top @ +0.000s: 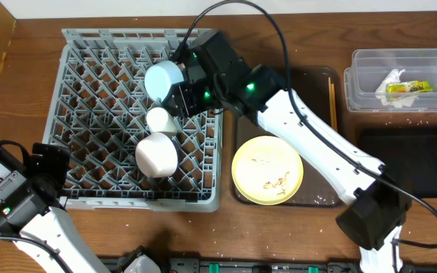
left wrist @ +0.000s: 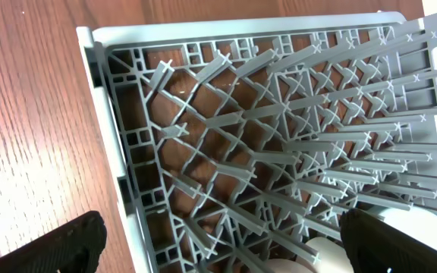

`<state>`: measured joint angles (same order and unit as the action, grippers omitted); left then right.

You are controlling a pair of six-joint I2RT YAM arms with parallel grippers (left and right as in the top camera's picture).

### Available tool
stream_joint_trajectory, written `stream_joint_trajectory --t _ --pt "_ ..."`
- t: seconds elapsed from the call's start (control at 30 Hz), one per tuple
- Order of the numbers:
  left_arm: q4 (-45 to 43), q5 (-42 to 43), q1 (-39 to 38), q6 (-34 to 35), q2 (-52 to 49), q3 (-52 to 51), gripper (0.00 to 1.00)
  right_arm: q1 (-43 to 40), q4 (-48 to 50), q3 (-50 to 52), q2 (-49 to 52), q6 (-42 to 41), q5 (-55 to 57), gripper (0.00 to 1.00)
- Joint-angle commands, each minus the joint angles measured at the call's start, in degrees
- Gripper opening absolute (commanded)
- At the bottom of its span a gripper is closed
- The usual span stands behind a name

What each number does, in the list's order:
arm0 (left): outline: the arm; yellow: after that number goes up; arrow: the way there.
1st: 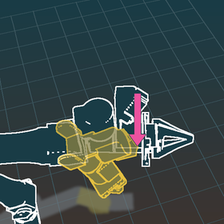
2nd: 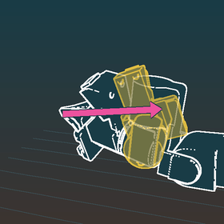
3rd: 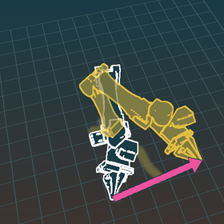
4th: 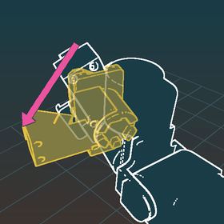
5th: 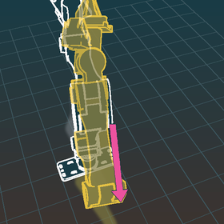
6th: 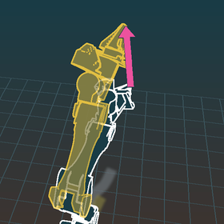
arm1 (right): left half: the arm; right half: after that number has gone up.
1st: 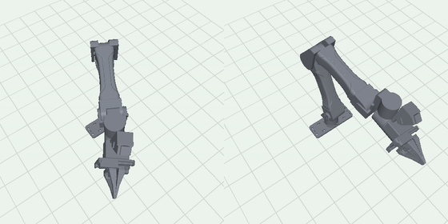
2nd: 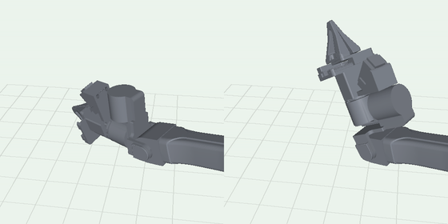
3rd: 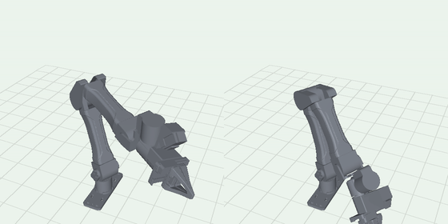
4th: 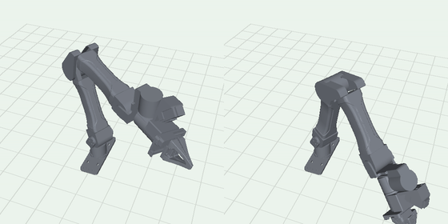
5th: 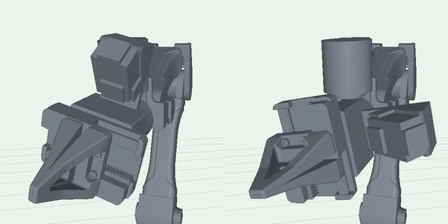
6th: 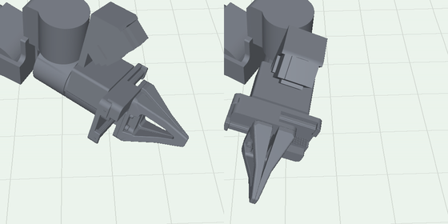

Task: Sort waste into correct bins and load items into the dishwasher
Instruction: 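Lower the pink bowl into the rack's lower middle slot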

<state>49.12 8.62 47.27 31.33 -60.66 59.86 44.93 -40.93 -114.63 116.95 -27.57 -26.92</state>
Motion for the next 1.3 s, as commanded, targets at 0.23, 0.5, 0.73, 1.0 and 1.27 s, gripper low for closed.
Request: stream_joint_trajectory --t 0.23,0.5,0.73,1.0,1.27 --pt "0.13 -0.17 0.35 0.07 0.04 1.36 1.00 9.92 -4.02 0.00 6.08 17.66 -0.31 0.06" --pt "0.13 -0.17 0.35 0.07 0.04 1.36 1.00 12.61 -6.49 0.00 10.25 21.05 4.66 0.06" --pt "0.13 -0.17 0.35 0.07 0.04 1.33 1.00 12.63 -4.26 0.00 14.34 22.08 5.27 0.04" --pt "0.13 -0.17 0.35 0.07 0.04 1.36 1.00 13.07 -2.21 -0.26 14.10 21.84 15.10 0.04" --pt "0.13 -0.17 0.35 0.07 0.04 1.36 1.00 12.76 -3.39 -4.22 13.77 21.84 29.22 0.07"
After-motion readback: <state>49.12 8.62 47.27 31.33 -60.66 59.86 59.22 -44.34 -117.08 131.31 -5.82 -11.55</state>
